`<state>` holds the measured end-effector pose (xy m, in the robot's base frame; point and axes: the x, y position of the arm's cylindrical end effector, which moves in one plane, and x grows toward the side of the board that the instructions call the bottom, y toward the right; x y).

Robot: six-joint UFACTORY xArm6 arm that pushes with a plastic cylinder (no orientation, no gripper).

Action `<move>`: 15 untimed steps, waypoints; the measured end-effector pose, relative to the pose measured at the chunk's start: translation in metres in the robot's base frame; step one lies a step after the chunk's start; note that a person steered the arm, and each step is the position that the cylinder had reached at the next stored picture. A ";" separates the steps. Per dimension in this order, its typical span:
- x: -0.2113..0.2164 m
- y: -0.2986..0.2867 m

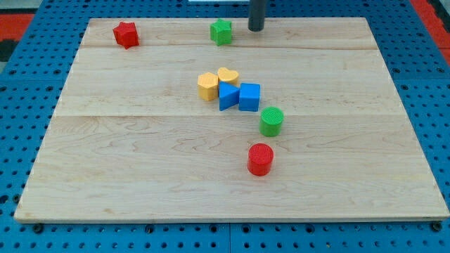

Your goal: Move your arm towards the red circle

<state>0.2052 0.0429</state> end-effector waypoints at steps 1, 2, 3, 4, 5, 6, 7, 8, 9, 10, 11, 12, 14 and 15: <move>0.016 -0.035; 0.016 -0.086; 0.013 -0.035; 0.007 0.043; 0.016 0.068; 0.016 0.068; 0.033 0.069; 0.045 0.069; 0.048 0.069; 0.076 0.069; 0.127 0.081; 0.224 0.093; 0.387 0.029; 0.392 -0.063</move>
<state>0.5974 -0.0204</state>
